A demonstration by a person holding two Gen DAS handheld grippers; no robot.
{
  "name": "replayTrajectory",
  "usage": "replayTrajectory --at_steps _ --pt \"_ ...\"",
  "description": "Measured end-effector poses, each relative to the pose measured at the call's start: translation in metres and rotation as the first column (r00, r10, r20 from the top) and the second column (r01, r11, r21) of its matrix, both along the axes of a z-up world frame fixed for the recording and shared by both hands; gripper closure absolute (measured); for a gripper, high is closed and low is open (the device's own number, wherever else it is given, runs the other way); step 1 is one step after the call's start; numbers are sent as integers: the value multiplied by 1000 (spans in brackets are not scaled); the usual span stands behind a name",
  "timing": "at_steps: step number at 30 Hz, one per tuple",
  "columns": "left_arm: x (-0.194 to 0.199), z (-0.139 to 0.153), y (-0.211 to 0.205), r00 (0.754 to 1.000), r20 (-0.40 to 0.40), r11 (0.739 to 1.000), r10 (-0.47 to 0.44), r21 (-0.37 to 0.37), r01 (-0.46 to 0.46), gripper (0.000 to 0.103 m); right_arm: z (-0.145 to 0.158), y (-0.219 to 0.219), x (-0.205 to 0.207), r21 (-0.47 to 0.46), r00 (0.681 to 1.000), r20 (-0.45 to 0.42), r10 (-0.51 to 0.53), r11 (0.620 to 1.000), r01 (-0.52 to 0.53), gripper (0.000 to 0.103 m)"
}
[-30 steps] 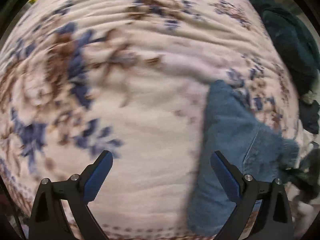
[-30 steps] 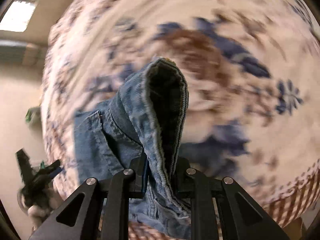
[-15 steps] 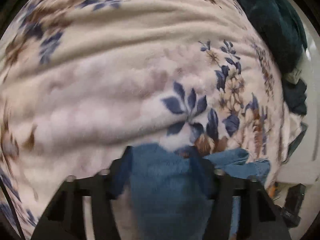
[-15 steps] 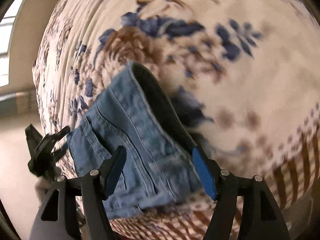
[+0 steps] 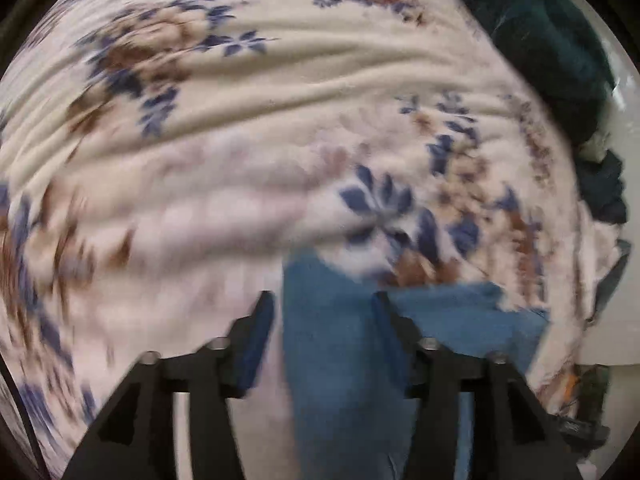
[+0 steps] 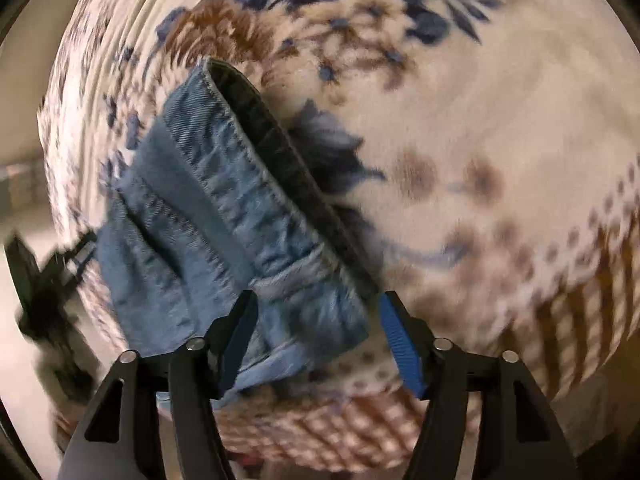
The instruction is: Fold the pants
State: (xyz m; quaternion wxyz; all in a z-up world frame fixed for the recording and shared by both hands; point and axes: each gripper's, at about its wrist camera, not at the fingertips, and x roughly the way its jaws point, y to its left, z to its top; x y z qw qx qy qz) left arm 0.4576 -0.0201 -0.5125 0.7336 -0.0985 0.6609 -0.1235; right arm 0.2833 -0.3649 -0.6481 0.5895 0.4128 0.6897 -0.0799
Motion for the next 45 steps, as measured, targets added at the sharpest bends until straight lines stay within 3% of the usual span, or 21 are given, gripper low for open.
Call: replayTrajectory --at_steps 3,5,7,9,11,13,17,19,21,25,28,31,32,33,34,37,40,45 --pt "-47 9 5 1000 -11 1000 25 -6 -25 38 -1 9 -17 77 996 -13 -85 993 86 32" --pt "-70 -1 -1 999 -38 1000 6 23 -5 38 -12 23 -21 120 997 -15 -71 990 72 32" --pt "-95 -27 -10 995 -91 993 -31 108 40 33 -24 33 -20 52 1000 -19 8 999 -7 31" --pt "-107 -42 -3 991 -136 995 5 104 9 33 -29 37 -19 -5 997 -15 74 997 -74 28" --pt "-105 -35 -3 993 -116 995 3 102 9 33 -24 40 -12 6 993 -21 120 993 -120 28" --pt "-95 -23 -7 996 -88 991 -10 129 21 34 1 40 5 -59 980 -11 196 979 -197 28" --pt "-63 0 -7 1000 -27 997 14 76 -12 33 58 43 43 -136 957 117 265 959 -249 26" --pt "-42 8 -10 1000 5 998 22 58 -22 32 77 48 79 -157 927 181 329 940 -303 26" --pt "-21 10 -18 1000 17 997 19 68 -20 32 81 57 111 -190 895 171 413 905 -381 26" --pt "1 0 -19 999 -4 998 49 40 -49 32 56 37 144 -268 899 108 425 883 -385 26" --pt "6 -14 -18 997 -28 997 74 39 -73 32 8 12 137 -132 933 78 352 931 -340 26" --pt "6 -22 -18 995 -41 995 93 39 -92 32 -30 -2 132 63 964 167 206 974 -219 27" --pt "6 -24 -17 994 -45 995 97 40 -96 32 -32 -3 132 68 960 202 192 975 -209 41" --pt "5 -25 -15 994 -45 994 100 39 -98 32 -29 -2 132 76 952 248 182 976 -206 74" --pt "4 -26 -13 994 -45 994 102 39 -100 32 -19 3 133 32 941 273 201 976 -217 81" --pt "3 -29 -9 992 -48 993 113 38 -111 32 25 15 135 -89 888 375 267 964 -253 90" --pt "4 -31 -4 991 -49 992 125 26 -124 32 66 18 137 -150 839 467 279 960 -236 94" --pt "10 -27 -1 990 -32 990 141 25 -140 32 87 13 143 -167 811 518 271 962 -215 94"
